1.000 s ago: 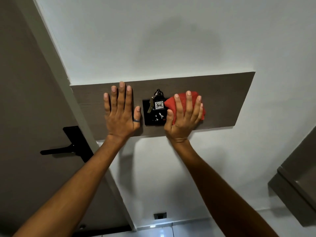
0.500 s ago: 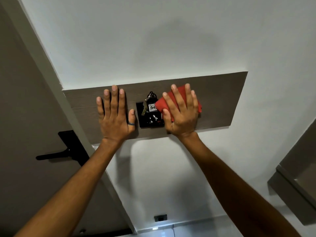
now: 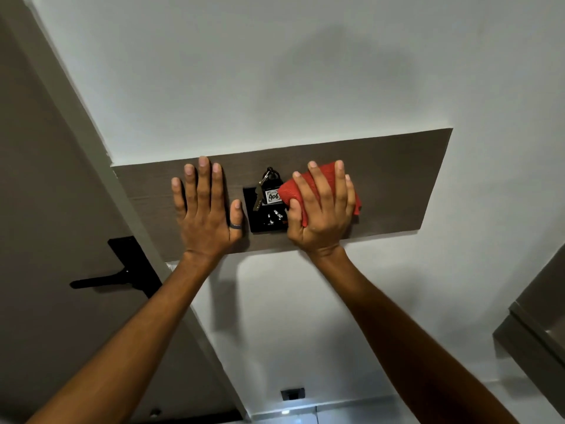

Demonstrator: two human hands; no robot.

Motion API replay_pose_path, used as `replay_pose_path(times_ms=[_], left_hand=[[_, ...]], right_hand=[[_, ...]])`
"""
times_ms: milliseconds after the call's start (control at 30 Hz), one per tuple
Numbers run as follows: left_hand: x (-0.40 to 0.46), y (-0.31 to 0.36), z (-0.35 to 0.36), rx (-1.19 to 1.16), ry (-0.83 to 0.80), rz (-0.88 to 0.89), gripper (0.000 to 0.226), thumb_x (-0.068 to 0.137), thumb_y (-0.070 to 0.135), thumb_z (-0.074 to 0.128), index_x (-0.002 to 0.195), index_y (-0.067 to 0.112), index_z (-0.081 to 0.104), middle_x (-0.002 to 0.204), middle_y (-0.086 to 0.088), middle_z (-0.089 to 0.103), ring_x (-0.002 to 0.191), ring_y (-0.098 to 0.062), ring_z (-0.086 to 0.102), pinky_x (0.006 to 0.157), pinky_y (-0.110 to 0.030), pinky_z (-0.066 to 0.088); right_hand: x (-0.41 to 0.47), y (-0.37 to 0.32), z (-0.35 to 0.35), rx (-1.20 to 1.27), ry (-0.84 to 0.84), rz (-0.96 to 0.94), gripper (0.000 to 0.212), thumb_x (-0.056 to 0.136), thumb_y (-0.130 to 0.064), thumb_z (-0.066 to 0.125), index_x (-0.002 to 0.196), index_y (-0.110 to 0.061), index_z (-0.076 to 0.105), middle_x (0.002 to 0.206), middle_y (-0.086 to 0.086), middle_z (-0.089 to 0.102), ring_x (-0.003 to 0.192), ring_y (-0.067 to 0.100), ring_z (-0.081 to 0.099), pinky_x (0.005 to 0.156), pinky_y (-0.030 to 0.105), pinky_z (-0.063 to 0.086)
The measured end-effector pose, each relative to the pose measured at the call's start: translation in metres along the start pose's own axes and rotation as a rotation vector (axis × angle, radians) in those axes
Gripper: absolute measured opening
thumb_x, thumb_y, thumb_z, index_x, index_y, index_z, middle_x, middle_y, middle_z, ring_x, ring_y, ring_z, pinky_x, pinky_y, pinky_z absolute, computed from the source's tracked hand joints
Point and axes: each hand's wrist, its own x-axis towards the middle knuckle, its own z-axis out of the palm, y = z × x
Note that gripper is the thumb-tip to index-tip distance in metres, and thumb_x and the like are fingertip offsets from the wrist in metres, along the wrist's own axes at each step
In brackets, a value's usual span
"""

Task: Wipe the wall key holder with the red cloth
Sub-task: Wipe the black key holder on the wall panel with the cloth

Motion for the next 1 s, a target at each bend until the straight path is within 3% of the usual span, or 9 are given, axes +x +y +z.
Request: replay_pose_path(times_ms=[100,133,233,300,467,567,700,867,1000], left_hand=[[-0.001,-0.002,0.003,0.011,0.006,-0.014,0.067,0.104,0.04,0.034,0.16,0.005,0.021,0.166,-0.011,0.019,0.158,-0.026,0.003,0.13,-0.049,0.006],[-0.002,-0.002,0.003,0.008,0.011,-0.013,0.068,0.104,0.04,0.035,0.16,0.005,0.022,0.166,-0.012,0.021,0.158,-0.027,0.004,0.13,-0.05,0.007],[0.001,-0.001,0.002,0.019,0.014,-0.002,0.067,0.103,0.04,0.034,0.159,0.005,0.021,0.165,-0.013,0.022,0.158,-0.027,0.003,0.13,-0.05,0.007],[0.001,0.0,0.001,0.022,0.02,0.006,0.067,0.104,0.04,0.033,0.159,0.005,0.021,0.164,-0.012,0.021,0.158,-0.026,0.002,0.129,-0.05,0.007],[-0.003,0.005,0.004,-0.002,0.023,-0.038,0.067,0.102,0.038,0.034,0.16,0.006,0.02,0.16,-0.023,0.031,0.158,-0.025,0.001,0.13,-0.05,0.005],[-0.004,0.009,0.002,0.003,0.027,-0.058,0.068,0.102,0.037,0.034,0.16,0.005,0.019,0.159,-0.023,0.03,0.158,-0.024,-0.001,0.129,-0.049,0.004],[-0.001,0.012,-0.001,0.023,0.013,-0.067,0.065,0.102,0.036,0.033,0.156,-0.001,0.027,0.156,-0.028,0.038,0.158,-0.024,-0.003,0.129,-0.05,0.004],[0.0,0.014,-0.004,0.002,0.015,-0.08,0.065,0.1,0.035,0.035,0.154,-0.002,0.03,0.154,-0.029,0.04,0.158,-0.022,-0.005,0.128,-0.049,0.003],[0.0,0.012,0.0,0.002,0.032,-0.081,0.066,0.101,0.035,0.035,0.156,0.0,0.027,0.156,-0.028,0.037,0.158,-0.023,-0.002,0.129,-0.049,0.004]], right_hand=[[-0.001,0.023,0.0,-0.039,-0.005,-0.177,0.044,0.105,-0.04,0.044,0.137,-0.02,0.067,0.143,0.011,0.065,0.145,0.042,0.047,0.119,0.052,0.042],[-0.004,0.026,-0.001,-0.052,0.007,-0.149,0.045,0.106,-0.04,0.042,0.137,-0.02,0.067,0.142,0.011,0.066,0.144,0.042,0.048,0.119,0.052,0.041],[-0.007,0.001,0.005,-0.063,0.115,0.243,0.044,0.107,-0.037,0.039,0.135,-0.017,0.068,0.144,0.013,0.064,0.145,0.043,0.048,0.118,0.057,0.043],[-0.006,-0.017,0.009,-0.043,0.152,0.373,0.043,0.109,-0.036,0.04,0.137,-0.018,0.067,0.147,0.012,0.062,0.147,0.044,0.046,0.116,0.059,0.043],[-0.015,-0.001,0.009,-0.046,0.046,0.094,0.043,0.107,-0.04,0.046,0.145,-0.024,0.06,0.152,0.006,0.056,0.154,0.04,0.036,0.127,0.052,0.031],[-0.038,0.015,0.005,-0.059,0.003,-0.019,0.045,0.109,-0.044,0.04,0.143,-0.022,0.057,0.149,0.008,0.054,0.148,0.046,0.039,0.125,0.052,0.035],[-0.068,0.027,-0.019,-0.121,-0.089,-0.049,0.042,0.111,-0.043,0.037,0.137,-0.017,0.057,0.144,0.011,0.057,0.136,0.049,0.047,0.112,0.057,0.042],[-0.006,0.002,-0.001,-0.011,0.001,0.084,0.043,0.11,-0.04,0.041,0.144,-0.022,0.06,0.151,0.009,0.058,0.152,0.041,0.039,0.124,0.052,0.036],[0.008,0.0,0.009,0.011,0.008,0.031,0.043,0.109,-0.041,0.045,0.143,-0.022,0.062,0.151,0.007,0.059,0.152,0.042,0.039,0.127,0.051,0.032]])
